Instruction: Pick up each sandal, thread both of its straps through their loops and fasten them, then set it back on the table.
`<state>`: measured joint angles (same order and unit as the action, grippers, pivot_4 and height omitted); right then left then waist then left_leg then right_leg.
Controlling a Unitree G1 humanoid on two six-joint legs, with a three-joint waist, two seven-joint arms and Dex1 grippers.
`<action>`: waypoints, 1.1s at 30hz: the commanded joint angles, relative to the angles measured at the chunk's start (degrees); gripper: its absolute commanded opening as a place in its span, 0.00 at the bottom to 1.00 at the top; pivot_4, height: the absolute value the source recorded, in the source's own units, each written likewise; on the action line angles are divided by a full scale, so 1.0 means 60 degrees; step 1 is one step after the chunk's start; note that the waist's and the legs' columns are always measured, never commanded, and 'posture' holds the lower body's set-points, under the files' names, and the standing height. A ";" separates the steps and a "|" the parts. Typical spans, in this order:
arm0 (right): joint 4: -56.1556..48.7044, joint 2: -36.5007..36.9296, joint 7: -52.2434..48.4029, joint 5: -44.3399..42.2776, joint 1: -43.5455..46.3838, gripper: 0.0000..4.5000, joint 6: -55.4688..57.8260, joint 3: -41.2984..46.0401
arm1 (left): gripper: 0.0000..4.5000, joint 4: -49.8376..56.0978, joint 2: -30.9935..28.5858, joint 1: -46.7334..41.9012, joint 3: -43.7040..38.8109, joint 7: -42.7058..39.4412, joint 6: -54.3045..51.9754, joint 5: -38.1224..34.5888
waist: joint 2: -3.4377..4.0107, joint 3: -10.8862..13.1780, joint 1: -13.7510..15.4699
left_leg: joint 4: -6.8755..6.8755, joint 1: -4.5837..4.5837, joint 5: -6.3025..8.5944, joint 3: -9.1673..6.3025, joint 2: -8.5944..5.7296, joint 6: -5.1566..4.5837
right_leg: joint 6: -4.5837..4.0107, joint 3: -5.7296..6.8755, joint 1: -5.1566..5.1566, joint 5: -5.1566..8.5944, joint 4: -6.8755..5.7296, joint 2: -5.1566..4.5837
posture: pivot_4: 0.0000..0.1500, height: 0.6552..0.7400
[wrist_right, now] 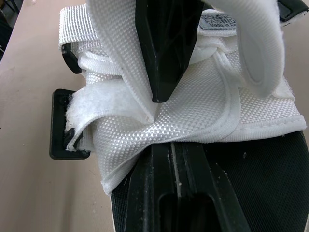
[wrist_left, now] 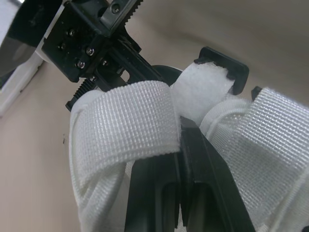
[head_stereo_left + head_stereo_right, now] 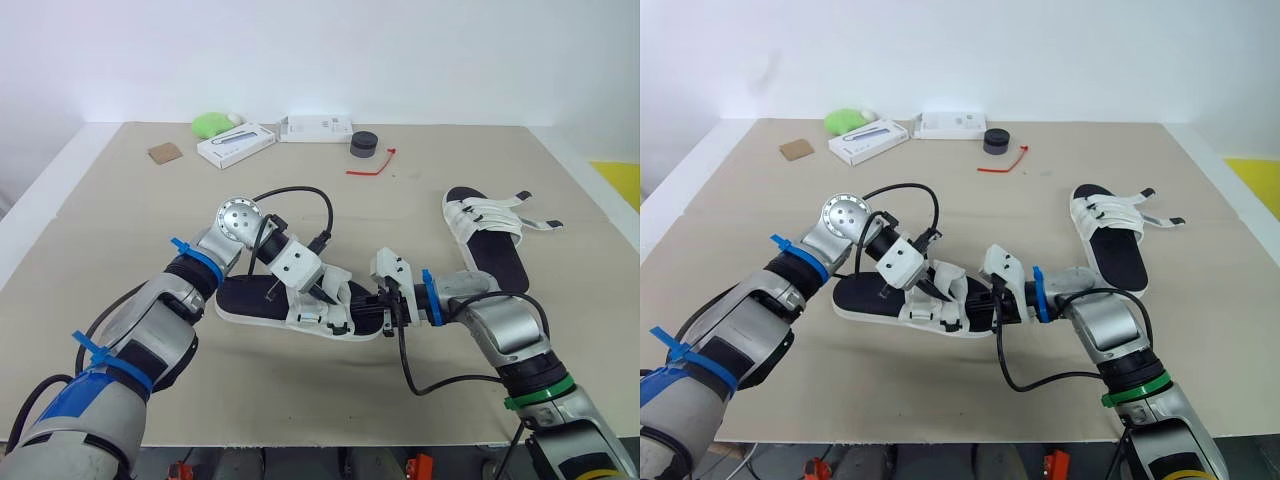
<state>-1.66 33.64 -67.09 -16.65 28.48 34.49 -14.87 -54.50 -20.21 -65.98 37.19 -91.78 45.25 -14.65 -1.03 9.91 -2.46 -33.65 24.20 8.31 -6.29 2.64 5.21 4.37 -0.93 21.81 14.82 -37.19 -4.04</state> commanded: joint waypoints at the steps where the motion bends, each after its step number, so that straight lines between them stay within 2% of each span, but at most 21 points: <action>1: 0.0302 0.0195 0.0054 0.0304 -0.0434 0.00 0.0393 -0.0532 | 0.02 -0.0439 -0.0022 -0.0350 0.0191 -0.0120 0.0376 0.0005 | 0.0000 0.0000 0.0000 | -0.0001 0.0000 0.0000 0.0000 0.0000 0.0000 | 0.0001 -0.0001 -0.0001 -0.0001 0.0000 0.0000 | 1.00 1.00; 5: 0.0307 0.0197 0.0051 0.0303 -0.0430 0.00 0.0395 -0.0534 | 0.02 -0.0383 0.0052 -0.0526 0.0380 -0.0120 0.0297 -0.0459 | 0.0000 0.0000 0.0000 | -0.0002 0.0000 0.0000 0.0000 0.0000 0.0000 | 0.0002 -0.0002 -0.0001 -0.0002 -0.0001 0.0000 | 1.00 1.00; 9: 0.0296 0.0197 0.0053 0.0302 -0.0441 0.00 0.0385 -0.0532 | 0.02 0.0526 0.0172 -0.0435 0.0520 -0.0120 -0.1276 -0.1530 | -0.0001 0.0001 0.0003 | -0.0002 0.0003 0.0000 0.0000 0.0000 -0.0001 | 0.0002 -0.0003 0.0000 -0.0001 -0.0002 0.0000 | 1.00 1.00; 12: 0.0283 0.0205 0.0061 0.0300 -0.0446 0.00 0.0393 -0.0528 | 0.02 0.1528 -0.0185 -0.0216 0.1100 -0.0120 -0.2237 -0.2080 | 0.0000 0.0002 -0.0003 | -0.0002 0.0007 0.0000 0.0000 -0.0001 0.0000 | 0.0003 -0.0008 0.0000 0.0001 -0.0002 0.0000 | 1.00 1.00; 18: 0.0256 0.0206 0.0091 0.0292 -0.0465 0.00 0.0401 -0.0530 | 0.02 0.2048 -0.0911 -0.0046 0.2217 -0.0120 -0.2033 -0.1949 | 0.0005 0.0000 -0.0002 | 0.0002 0.0002 0.0005 0.0000 -0.0001 -0.0008 | -0.0002 -0.0009 0.0000 0.0009 -0.0003 0.0002 | 1.00 1.00; 25: 0.0229 0.0228 0.0095 0.0292 -0.0477 0.00 0.0386 -0.0561 | 0.02 0.1616 -0.1021 -0.0016 0.2425 -0.0120 -0.1689 -0.1587 | 0.0009 -0.0003 -0.0002 | 0.0000 -0.0002 0.0005 0.0000 0.0002 -0.0008 | -0.0004 -0.0010 -0.0001 0.0009 -0.0003 0.0007 | 1.00 1.00; 30: 0.0233 0.0208 0.0102 0.0306 -0.0456 0.00 0.0371 -0.0606 | 0.02 0.2431 -0.1196 0.0113 0.2484 -0.0120 -0.3005 -0.1949 | 0.0010 -0.0003 -0.0006 | 0.0000 -0.0001 0.0005 0.0000 0.0003 -0.0008 | -0.0004 -0.0011 -0.0001 0.0009 -0.0004 0.0008 | 1.00 1.00; 32: 0.0247 0.0202 0.0101 0.0305 -0.0431 0.00 0.0365 -0.0613 | 0.02 0.2881 -0.1113 0.0192 0.2056 -0.0120 -0.4343 -0.2252 | 0.0010 -0.0003 -0.0010 | 0.0000 -0.0001 0.0005 0.0000 0.0003 -0.0009 | -0.0004 -0.0012 -0.0001 0.0009 -0.0004 0.0008 | 1.00 1.00; 33: 0.0257 0.0199 0.0101 0.0302 -0.0415 0.00 0.0365 -0.0613 | 0.07 0.3220 -0.1193 0.0208 0.2002 -0.0120 -0.4926 -0.2467 | 0.0010 -0.0003 -0.0011 | 0.0000 -0.0001 0.0006 0.0000 0.0003 -0.0011 | -0.0005 -0.0012 -0.0001 0.0011 -0.0005 0.0008 | 1.00 1.00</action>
<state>-2.59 33.88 -66.51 -16.69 28.31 34.59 -15.30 -38.30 -26.47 -65.45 49.53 -91.57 21.32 -28.20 -0.97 9.90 -2.53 -33.65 24.20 8.34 -6.29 2.66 5.15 4.34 -1.00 21.81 14.89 -37.23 -3.99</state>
